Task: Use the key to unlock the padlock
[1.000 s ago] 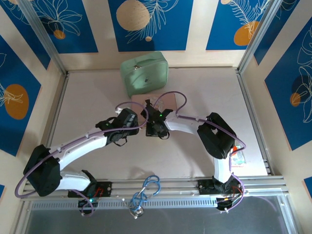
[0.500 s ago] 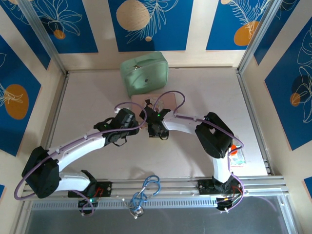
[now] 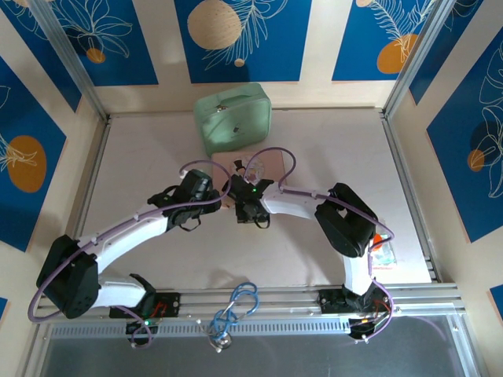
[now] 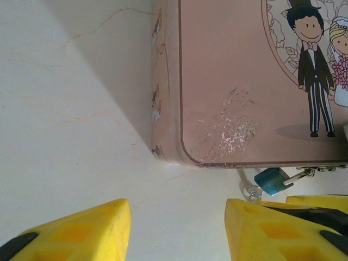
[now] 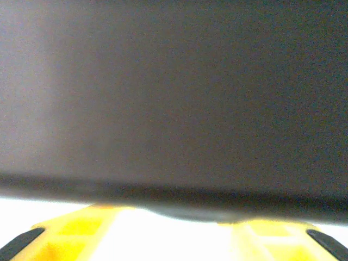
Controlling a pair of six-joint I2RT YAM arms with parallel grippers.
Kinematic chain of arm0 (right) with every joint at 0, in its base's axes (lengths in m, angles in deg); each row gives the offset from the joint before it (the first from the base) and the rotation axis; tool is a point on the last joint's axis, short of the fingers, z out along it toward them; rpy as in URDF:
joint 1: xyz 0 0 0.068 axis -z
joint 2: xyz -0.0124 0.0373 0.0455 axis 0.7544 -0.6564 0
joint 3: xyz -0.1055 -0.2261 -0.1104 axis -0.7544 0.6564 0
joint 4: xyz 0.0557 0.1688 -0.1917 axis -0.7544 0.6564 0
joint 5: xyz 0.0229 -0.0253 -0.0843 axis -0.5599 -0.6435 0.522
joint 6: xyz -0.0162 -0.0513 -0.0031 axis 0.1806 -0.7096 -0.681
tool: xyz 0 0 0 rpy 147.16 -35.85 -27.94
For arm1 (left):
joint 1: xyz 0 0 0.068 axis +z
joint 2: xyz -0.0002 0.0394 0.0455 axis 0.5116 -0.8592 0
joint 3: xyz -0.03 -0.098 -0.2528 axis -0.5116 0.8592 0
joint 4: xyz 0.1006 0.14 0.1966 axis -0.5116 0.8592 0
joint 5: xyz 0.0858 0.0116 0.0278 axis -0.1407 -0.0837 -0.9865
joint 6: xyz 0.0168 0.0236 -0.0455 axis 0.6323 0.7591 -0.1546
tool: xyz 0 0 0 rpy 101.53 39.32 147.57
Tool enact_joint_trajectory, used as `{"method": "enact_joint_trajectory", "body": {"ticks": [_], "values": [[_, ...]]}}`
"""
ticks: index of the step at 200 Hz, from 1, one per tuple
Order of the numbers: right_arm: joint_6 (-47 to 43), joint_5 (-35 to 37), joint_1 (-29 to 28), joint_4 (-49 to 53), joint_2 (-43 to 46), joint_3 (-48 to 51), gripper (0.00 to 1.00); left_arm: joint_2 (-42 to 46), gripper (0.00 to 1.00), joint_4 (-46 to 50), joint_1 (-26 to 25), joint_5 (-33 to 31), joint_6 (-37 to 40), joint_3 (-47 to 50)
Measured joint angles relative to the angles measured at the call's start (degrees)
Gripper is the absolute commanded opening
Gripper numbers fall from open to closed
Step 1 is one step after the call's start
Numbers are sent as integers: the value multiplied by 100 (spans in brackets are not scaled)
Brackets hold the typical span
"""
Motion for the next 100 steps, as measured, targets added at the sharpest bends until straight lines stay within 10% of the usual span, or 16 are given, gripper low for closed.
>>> {"method": "enact_joint_trajectory", "body": {"ticks": [100], "values": [[79,168,61,-466,20,234,35,-544,59,-533,313,540,208,0]]}}
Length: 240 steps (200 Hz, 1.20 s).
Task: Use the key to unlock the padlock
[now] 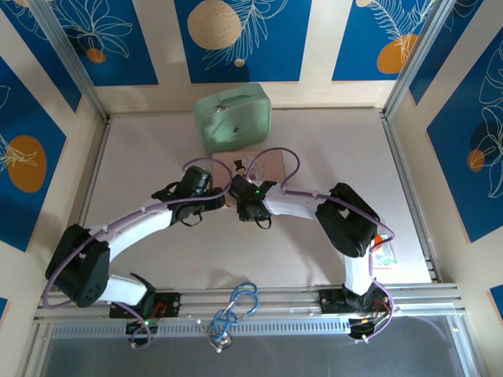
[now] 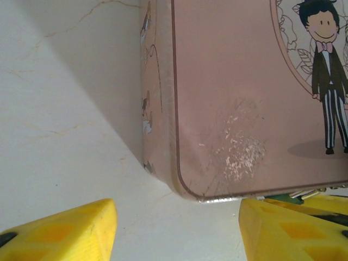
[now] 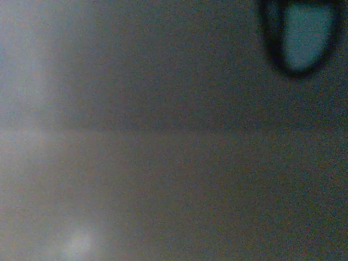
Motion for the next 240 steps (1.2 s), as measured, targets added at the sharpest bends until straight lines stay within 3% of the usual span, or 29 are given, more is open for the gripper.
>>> {"method": "enact_joint_trajectory", "body": {"ticks": [62,144,180,195,240], "values": [[-20,76,-2,-98,0,0,34,-94,59,-573,328,334,-155,63],[-55,321,-63,153,-7,-109,13,-197,54,-664,398,437,-175,85],[57,597,-184,857,-243,-612,10,-197,53,-662,409,437,-195,87],[87,688,-219,1060,-372,-737,13,-197,53,-662,428,439,-197,92],[57,811,-249,1263,-474,-852,32,-197,52,-660,452,442,-243,138]]}}
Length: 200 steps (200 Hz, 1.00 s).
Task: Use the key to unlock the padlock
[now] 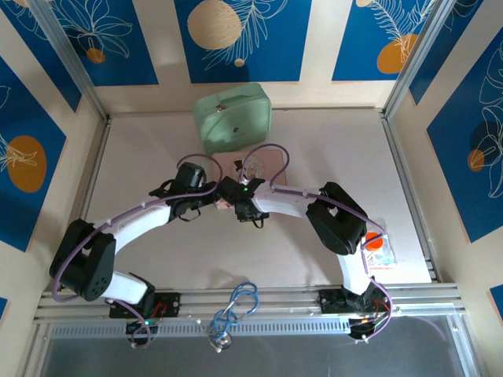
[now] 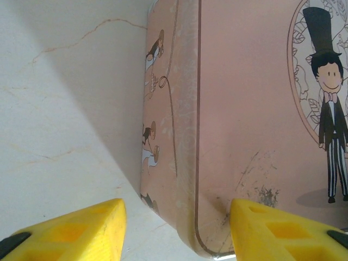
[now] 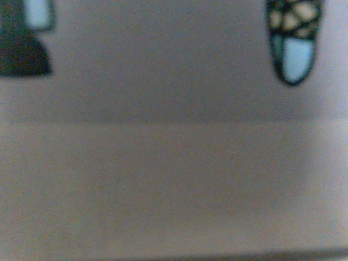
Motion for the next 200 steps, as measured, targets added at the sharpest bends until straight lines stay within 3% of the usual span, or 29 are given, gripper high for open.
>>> {"method": "enact_joint_trajectory", "body": {"ticks": [41,71,88,126,200], "values": [[-105,-4,-33,-85,55,61,40,0,51,0,2,17,-42,2],[-229,-87,-133,-468,684,566,43,0,52,0,7,85,-39,2],[-273,-140,-153,-675,1167,811,38,0,52,-2,15,107,-39,2],[-341,-271,31,-1196,1849,1320,13,0,51,0,94,177,-35,0],[-297,-704,726,-1788,1687,1904,1,-68,49,-2,149,302,72,-39]]}}
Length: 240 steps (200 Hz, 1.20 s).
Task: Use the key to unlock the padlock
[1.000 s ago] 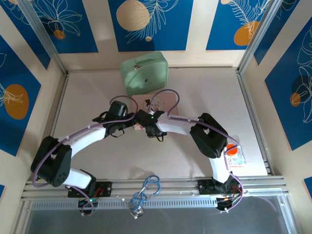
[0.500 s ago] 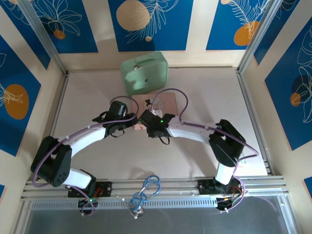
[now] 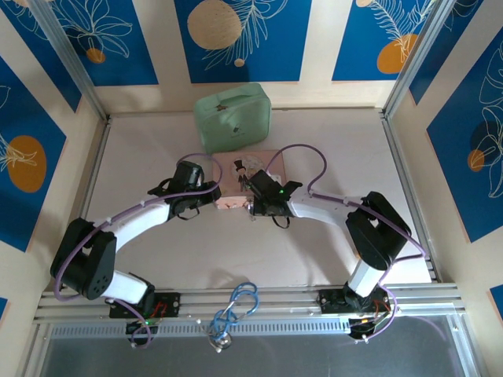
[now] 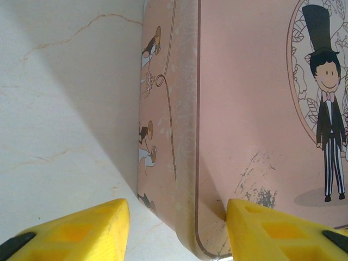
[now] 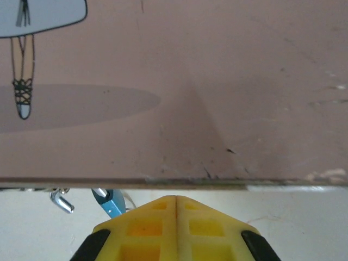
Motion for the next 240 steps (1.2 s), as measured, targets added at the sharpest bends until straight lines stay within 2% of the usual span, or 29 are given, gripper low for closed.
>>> {"method": "enact_joint_trajectory", "body": {"ticks": [93,140,240], "values": [[-177,-72,-96,-229,-485,-59,0,-55,47,-26,28,103,2,-26],[-313,68,-396,-136,-525,-413,0,-55,46,-42,39,120,22,-26],[-560,391,-619,348,-1082,-1137,2,-83,44,-127,50,181,22,-24]]}}
